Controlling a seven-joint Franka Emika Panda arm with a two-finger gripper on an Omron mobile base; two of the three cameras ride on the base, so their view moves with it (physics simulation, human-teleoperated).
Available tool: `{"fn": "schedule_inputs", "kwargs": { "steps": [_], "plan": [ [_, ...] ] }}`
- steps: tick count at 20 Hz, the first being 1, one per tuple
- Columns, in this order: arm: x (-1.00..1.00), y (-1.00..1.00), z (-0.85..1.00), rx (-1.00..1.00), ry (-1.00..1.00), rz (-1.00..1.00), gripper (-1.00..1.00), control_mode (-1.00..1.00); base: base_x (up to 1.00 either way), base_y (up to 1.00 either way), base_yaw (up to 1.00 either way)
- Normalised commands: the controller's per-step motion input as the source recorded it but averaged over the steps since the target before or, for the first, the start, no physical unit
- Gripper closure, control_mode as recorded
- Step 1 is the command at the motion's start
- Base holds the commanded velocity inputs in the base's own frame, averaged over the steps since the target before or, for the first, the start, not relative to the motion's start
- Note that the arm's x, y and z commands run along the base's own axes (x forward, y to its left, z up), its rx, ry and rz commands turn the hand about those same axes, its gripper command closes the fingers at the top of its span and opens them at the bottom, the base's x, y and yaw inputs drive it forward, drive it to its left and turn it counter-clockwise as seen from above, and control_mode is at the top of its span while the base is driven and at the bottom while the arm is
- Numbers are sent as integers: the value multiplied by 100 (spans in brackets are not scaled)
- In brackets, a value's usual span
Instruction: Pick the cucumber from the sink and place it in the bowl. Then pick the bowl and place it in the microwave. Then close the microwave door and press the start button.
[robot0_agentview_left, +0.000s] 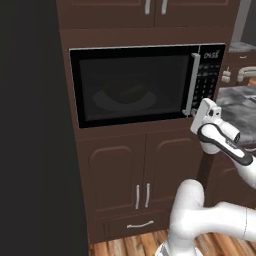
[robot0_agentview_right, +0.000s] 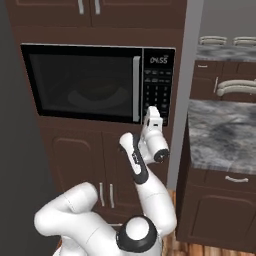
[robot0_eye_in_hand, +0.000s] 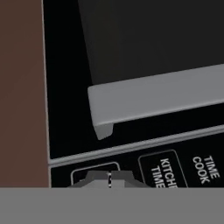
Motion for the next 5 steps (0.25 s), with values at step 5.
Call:
{"fn": "schedule_inputs", "kwargs": {
  "steps": [5],
  "plan": [
    [1,0,0,1,1,0,100,-100,0,0,0]
  ]
}}
